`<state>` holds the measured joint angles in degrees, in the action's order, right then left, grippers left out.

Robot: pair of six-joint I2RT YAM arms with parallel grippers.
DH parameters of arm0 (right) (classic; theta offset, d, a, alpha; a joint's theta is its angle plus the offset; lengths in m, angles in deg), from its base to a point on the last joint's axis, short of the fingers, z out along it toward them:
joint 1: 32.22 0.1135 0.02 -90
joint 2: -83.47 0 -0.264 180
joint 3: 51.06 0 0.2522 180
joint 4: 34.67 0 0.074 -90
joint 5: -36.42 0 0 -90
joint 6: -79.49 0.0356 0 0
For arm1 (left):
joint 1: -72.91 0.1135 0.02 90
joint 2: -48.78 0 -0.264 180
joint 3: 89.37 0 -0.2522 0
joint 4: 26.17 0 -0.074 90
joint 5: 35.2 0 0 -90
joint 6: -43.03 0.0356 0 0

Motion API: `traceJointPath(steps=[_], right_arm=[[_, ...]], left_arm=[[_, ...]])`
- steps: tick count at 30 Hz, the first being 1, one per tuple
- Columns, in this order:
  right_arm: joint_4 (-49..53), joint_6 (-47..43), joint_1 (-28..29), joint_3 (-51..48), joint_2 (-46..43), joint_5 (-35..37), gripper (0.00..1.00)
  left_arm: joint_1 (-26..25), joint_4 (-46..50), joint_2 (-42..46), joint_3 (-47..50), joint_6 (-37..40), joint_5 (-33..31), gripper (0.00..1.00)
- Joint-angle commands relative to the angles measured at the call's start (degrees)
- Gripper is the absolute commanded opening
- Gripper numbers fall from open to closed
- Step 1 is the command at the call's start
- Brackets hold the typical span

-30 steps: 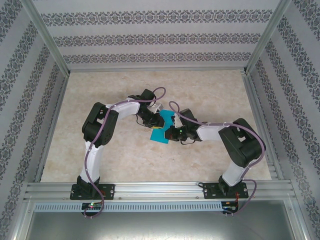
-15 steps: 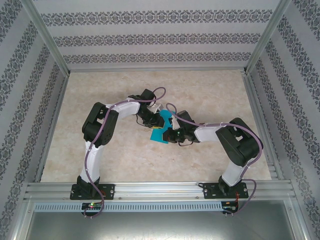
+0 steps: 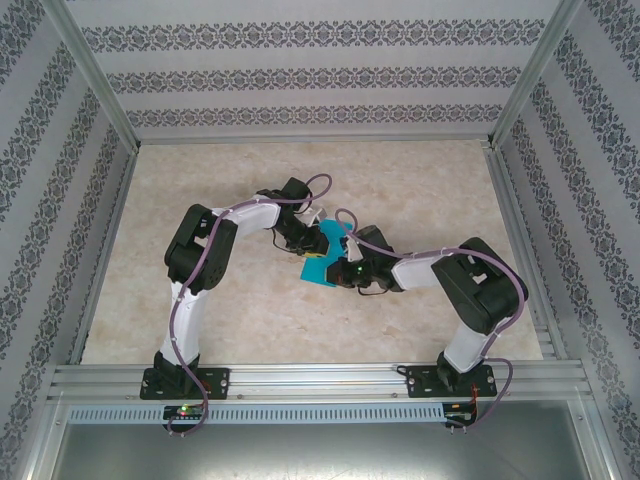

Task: Fold a paper plane with a square sheet of paper (pick it up from the middle)
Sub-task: Fold the triangle a second time at the center of the table.

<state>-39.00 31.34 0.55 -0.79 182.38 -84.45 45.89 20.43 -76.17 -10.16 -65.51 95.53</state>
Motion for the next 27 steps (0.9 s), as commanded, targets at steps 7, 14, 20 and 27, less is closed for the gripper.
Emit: traceJointPath(steps=[7,14,20,27], right_arm=[[-2.41,5.62,-0.18,-3.36,-5.12,-1.8,0.06],[-6.58,7.32,-2.54,1.08,-1.39,-2.6,0.06],[-5.18,5.43,-3.64,3.54,3.76,-3.47,0.06],[-0.91,2.63,-3.18,0.84,3.42,-2.87,0.06]], left_arm=[[0.99,1.96,-4.94,1.01,1.67,-6.55,0.29],[1.0,2.09,-4.72,1.01,1.72,-6.37,0.28],[1.01,2.18,-4.52,0.98,1.79,-6.27,0.28],[1.14,2.43,-4.93,0.18,1.78,-6.27,0.28]])
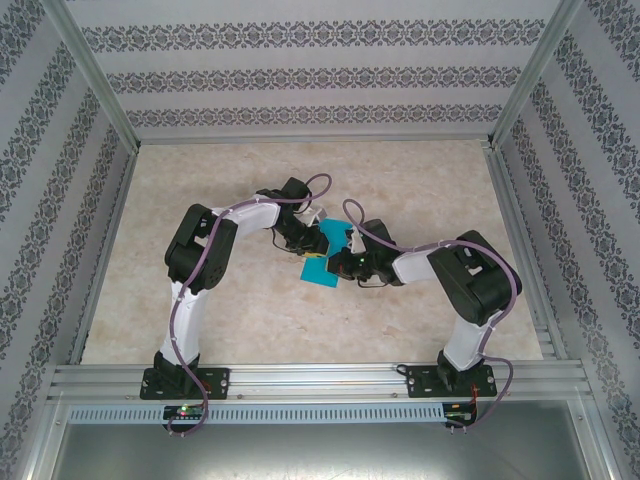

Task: Fold a paper plane with a square sheet of paper (pick it up from the middle)
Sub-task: Fold the triangle a second time at the center of the table.

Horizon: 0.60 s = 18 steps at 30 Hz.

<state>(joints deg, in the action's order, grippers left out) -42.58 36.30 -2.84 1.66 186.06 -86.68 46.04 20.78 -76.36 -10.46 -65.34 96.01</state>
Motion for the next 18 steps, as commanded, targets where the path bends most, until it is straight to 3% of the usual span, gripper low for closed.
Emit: traceJointPath(steps=[1,18], right_arm=[[3.0,-2.5,0.47,-2.23,-0.57,-0.56,0.06],[15.74,-8.39,4.44,-3.82,-6.87,5.12,0.06]], left_arm=[[1.03,2.12,-4.74,0.36,1.66,-6.76,0.28],[1.38,3.07,-4.77,-0.12,1.85,-7.63,0.28]])
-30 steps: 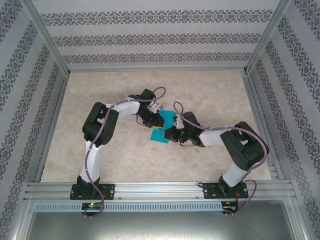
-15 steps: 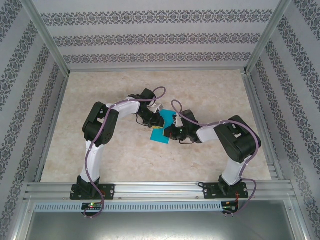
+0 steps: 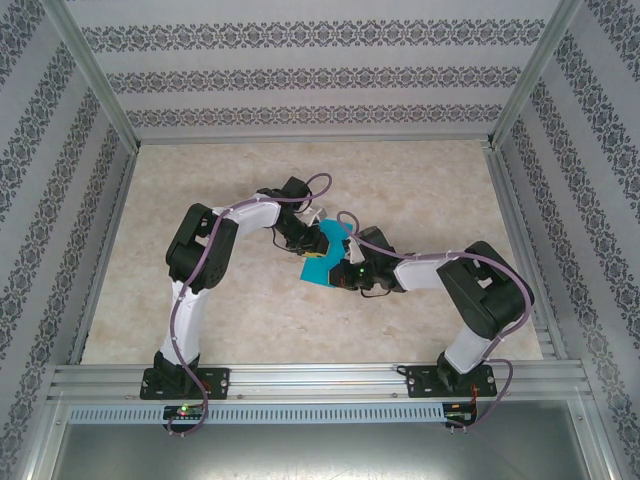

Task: Fold a paper plane with a square sheet of paper (pick it up from the middle)
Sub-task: Fold the triangle a second time at the center of the table.

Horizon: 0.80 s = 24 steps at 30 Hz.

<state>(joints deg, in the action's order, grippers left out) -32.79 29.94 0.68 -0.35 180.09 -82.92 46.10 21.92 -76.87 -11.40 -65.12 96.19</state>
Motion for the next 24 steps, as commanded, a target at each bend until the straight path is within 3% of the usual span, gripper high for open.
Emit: traceJointPath(steps=[1,24], right_arm=[[6.37,-2.19,1.01,-1.99,-0.99,1.74,0.06],[5.23,-1.87,1.46,-6.16,0.33,2.88,0.06]], left_arm=[[1.25,1.96,-4.26,0.68,1.63,-7.79,0.28],[4.98,1.88,-3.47,-4.62,0.27,-6.76,0.29]])
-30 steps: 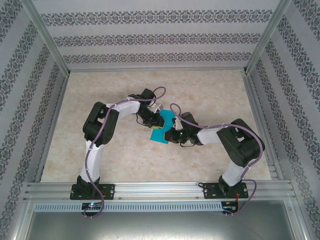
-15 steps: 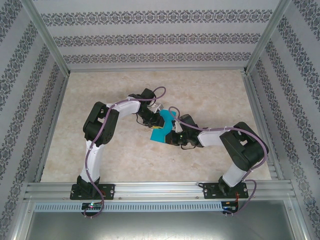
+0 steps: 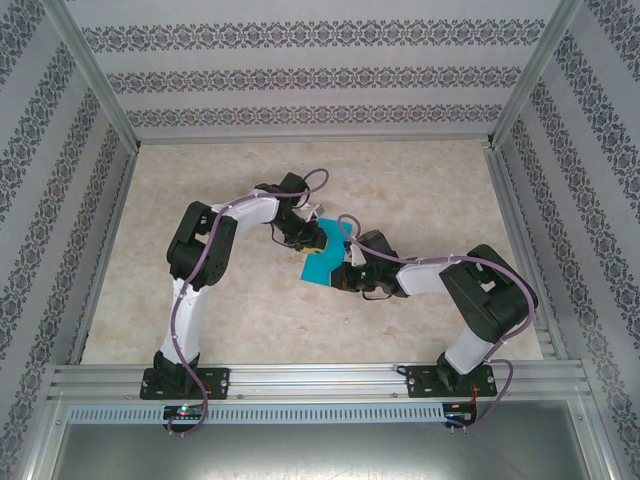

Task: Fold a paper plane with a square sheet of paper (pick it up from the middle)
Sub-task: Fold the triangle a second time at the center of the table.

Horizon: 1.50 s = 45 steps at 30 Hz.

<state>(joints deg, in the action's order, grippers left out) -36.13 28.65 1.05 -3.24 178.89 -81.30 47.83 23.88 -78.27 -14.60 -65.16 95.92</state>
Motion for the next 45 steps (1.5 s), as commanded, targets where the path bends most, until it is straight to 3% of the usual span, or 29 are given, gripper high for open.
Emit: traceJointPath(steps=[1,9,14,27,36,45], right_arm=[[8.41,-0.49,1.09,-3.28,1.61,1.11,0.06],[7.38,-0.1,1.07,-2.7,1.8,-0.02,0.06],[7.41,-0.07,1.18,-1.86,1.53,-0.6,0.06],[7.66,-0.31,1.09,0.11,1.27,-0.93,0.06],[9.29,-0.88,1.0,0.7,-0.21,-0.05,0.06],[11.44,-1.92,0.91,0.92,-1.32,1.48,0.06]], left_arm=[[3.66,-0.08,-2.32,-1.75,0.38,-6.41,0.28],[4.83,2.17,-3.15,-5.87,1.25,-6.38,0.29],[4.86,1.87,1.02,-5.74,0.22,-5.66,0.29],[1.35,-10.55,14.4,10.11,-10.54,1.9,0.29],[-4.47,-15.18,12.12,13.6,-14.05,-0.36,0.29],[-5.85,-18.0,6.89,15.08,-15.2,-0.45,0.29]])
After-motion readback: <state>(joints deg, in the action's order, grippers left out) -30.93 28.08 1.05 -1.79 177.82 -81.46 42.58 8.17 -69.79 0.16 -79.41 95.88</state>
